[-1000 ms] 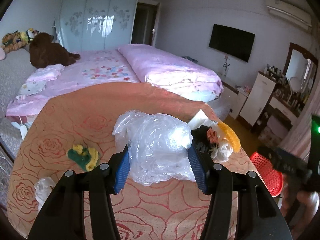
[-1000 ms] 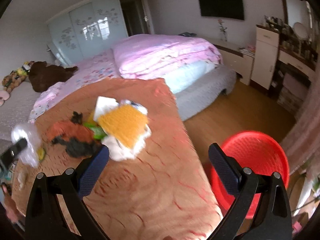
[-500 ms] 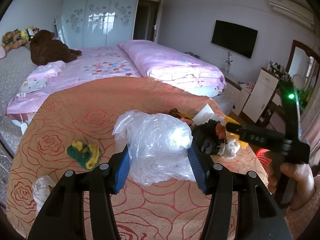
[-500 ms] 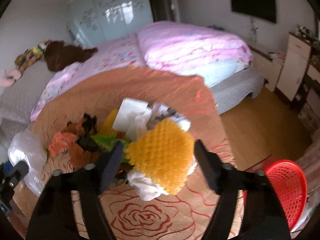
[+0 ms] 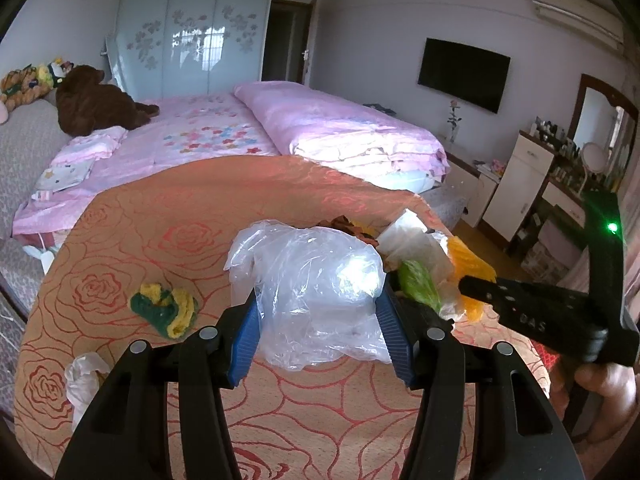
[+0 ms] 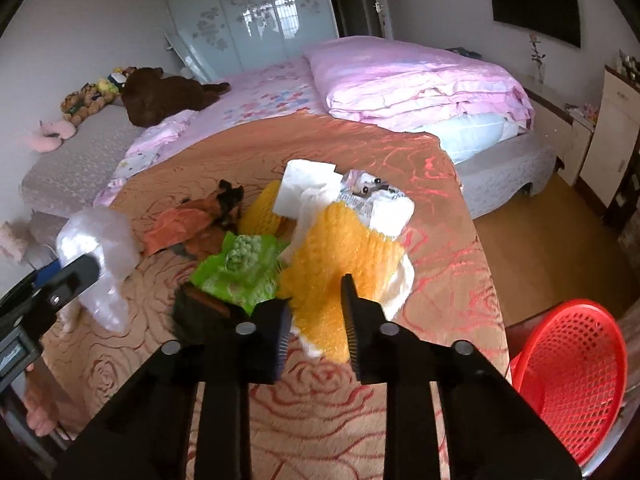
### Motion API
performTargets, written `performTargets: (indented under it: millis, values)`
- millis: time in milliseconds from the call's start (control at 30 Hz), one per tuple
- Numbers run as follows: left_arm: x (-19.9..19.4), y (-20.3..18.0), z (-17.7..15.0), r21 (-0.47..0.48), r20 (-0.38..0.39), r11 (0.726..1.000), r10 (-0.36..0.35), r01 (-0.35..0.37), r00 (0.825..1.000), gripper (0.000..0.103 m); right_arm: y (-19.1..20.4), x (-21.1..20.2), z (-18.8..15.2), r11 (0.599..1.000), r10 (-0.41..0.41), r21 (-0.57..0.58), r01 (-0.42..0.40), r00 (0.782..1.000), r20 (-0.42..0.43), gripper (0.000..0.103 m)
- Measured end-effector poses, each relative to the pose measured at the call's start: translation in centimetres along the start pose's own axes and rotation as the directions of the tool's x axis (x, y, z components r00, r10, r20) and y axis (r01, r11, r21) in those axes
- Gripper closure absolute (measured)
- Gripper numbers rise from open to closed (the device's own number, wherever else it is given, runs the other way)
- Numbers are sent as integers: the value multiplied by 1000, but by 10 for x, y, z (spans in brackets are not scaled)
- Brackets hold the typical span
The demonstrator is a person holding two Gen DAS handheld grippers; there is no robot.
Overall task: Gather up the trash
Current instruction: 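Grasp the yellow foam fruit net with the right gripper while the left holds the bag, then carry the plastic bag and yellow net with both grippers over the red basket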
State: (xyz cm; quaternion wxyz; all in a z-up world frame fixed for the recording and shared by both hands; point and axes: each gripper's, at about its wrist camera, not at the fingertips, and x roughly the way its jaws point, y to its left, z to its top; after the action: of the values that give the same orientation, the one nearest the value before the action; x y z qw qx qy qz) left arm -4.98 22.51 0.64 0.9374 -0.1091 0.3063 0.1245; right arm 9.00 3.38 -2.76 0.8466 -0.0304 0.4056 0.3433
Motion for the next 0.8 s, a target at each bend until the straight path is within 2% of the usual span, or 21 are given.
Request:
performTargets:
  millis: [200,467,800]
  values:
    - [-4,-3,1,7,8,1000,-5,5,1000,51,3,-21,-9,1000,-10,-6,10,999,44,88]
    - [-18,-11,2,18,38,1000,-25,24,999,51,5,-56,-15,1000,7,16,-9,994,108,88]
    - [-27,-22,8,41,59,998,-57,55,997,51,0,-87,-20,999,-12,38,6,985,170,88]
